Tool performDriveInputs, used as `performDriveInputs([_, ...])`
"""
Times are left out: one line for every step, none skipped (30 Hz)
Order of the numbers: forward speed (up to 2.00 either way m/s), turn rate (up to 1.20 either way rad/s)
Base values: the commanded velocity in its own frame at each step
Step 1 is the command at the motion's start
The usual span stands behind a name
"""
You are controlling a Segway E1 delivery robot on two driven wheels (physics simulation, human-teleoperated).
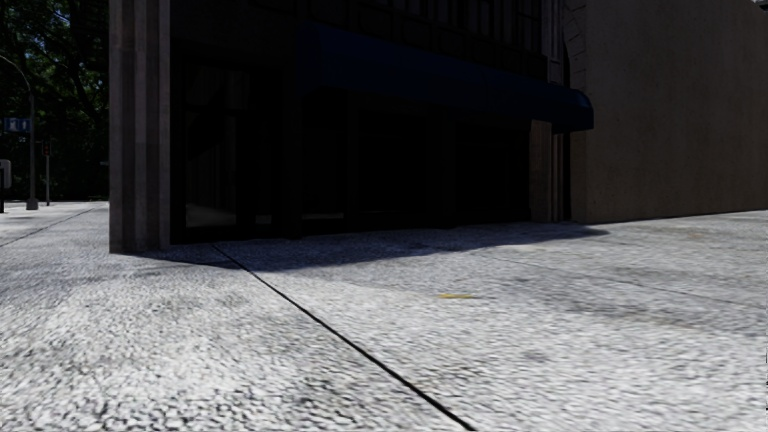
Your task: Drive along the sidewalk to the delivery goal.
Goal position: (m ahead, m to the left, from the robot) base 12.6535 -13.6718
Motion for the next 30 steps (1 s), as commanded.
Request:
performDriveInputs([2.00,-0.32])
performDriveInputs([2.00,-0.46])
performDriveInputs([2.00,-0.52])
performDriveInputs([2.00,-0.53])
performDriveInputs([2.00,-0.54])
performDriveInputs([2.00,-0.54])
performDriveInputs([2.00,-0.54])
performDriveInputs([2.00,-0.54])
performDriveInputs([2.00,-0.54])
performDriveInputs([2.00,-0.54])
performDriveInputs([2.00,-0.54])
performDriveInputs([2.00,-0.54])
performDriveInputs([2.00,-0.54])
performDriveInputs([2.00,-0.54])
performDriveInputs([2.00,-0.54])
performDriveInputs([2.00,-0.54])
performDriveInputs([2.00,-0.53])
performDriveInputs([2.00,-0.53])
performDriveInputs([2.00,-0.53])
performDriveInputs([2.00,-0.53])
performDriveInputs([2.00,-0.53])
performDriveInputs([2.00,-0.53])
performDriveInputs([2.00,-0.53])
performDriveInputs([2.00,-0.53])
performDriveInputs([2.00,-0.53])
performDriveInputs([2.00,-0.53])
performDriveInputs([2.00,-0.53])
performDriveInputs([2.00,-0.53])
performDriveInputs([2.00,-0.53])
performDriveInputs([2.00,-0.53])
